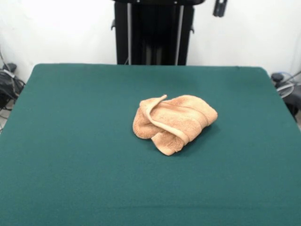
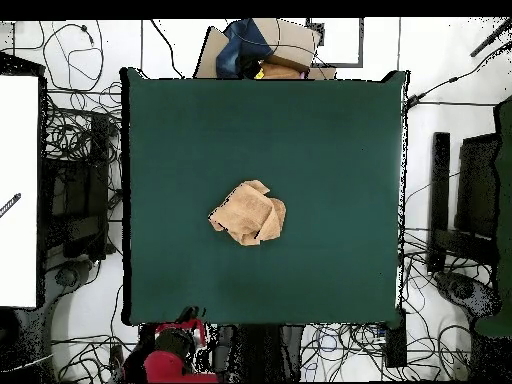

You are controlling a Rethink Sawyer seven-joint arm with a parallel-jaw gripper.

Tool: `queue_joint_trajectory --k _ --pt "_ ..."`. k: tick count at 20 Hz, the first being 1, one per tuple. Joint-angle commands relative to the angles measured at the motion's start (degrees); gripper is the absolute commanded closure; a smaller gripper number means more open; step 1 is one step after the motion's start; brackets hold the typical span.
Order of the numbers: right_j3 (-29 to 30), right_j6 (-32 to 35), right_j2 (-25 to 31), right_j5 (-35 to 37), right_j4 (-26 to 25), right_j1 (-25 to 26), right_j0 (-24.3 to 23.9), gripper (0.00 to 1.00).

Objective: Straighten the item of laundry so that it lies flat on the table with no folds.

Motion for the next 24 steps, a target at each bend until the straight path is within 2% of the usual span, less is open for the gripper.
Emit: queue_joint_trajectory --k 1,4,6,9,11,14,19,24 --pt "-1.7 17.1 -0.9 4.5 6.9 2.6 7.7 1.0" --pt "-3.9 16.0 -5.8 4.5 8.6 2.1 14.2 1.0" --pt "-6.0 14.2 -6.1 4.9 8.8 4.6 14.4 1.0" --pt "-9.5 10.6 1.5 2.8 8.7 12.1 4.7 1.0" --pt "-12.0 8.9 4.2 3.3 8.5 15.6 0.2 1.0" --pt "-12.1 8.0 10.1 -6.5 3.7 18.0 -7.9 1.0" --pt "-8.5 8.5 14.4 -7.0 1.2 17.8 -14.2 1.0" --pt "-3.5 8.6 15.1 -7.3 -1.5 13.3 -16.3 1.0"
